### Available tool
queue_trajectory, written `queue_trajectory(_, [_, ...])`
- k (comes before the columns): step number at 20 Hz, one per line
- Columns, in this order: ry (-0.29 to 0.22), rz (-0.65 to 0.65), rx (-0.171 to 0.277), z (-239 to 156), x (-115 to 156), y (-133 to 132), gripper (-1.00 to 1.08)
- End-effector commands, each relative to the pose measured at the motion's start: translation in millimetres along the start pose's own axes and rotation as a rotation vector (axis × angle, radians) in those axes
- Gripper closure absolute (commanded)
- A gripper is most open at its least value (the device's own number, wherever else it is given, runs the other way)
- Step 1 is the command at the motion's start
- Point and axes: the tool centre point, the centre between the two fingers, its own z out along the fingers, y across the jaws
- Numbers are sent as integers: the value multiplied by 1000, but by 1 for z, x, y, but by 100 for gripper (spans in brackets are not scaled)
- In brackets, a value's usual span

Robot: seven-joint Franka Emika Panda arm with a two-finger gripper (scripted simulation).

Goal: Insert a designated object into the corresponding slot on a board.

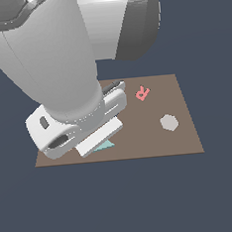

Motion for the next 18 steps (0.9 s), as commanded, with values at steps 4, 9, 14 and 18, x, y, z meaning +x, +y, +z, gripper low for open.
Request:
queue_trajectory(4, [-3, -125, 3, 19, 13, 6, -92])
queue_trajectory(9, [-6, -196, 4, 30, 21, 8, -92])
queue_trajectory(14, [-7, -229, 5, 35, 25, 9, -92])
queue_trajectory(18, [-7, -227, 6, 35, 25, 9, -92])
